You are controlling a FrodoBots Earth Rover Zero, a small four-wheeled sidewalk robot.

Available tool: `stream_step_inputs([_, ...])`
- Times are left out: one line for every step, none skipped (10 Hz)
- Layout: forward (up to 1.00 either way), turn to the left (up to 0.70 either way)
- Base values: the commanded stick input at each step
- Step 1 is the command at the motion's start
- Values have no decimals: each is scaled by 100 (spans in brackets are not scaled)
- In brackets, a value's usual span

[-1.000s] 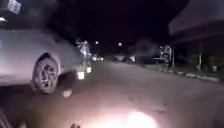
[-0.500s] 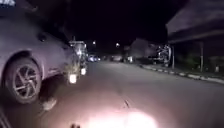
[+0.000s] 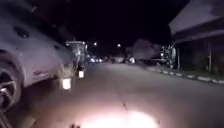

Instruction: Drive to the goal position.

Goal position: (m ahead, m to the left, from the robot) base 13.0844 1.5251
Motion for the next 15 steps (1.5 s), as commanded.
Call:
stream_step_inputs([100,27])
stream_step_inputs([100,27])
stream_step_inputs([100,0])
stream_step_inputs([100,0])
stream_step_inputs([100,0])
stream_step_inputs([100,0])
stream_step_inputs([100,0])
stream_step_inputs([100,0])
stream_step_inputs([100,0])
stream_step_inputs([100,0])
stream_step_inputs([100,0])
stream_step_inputs([100,0])
stream_step_inputs([100,-12])
stream_step_inputs([100,-27])
stream_step_inputs([100,-27])
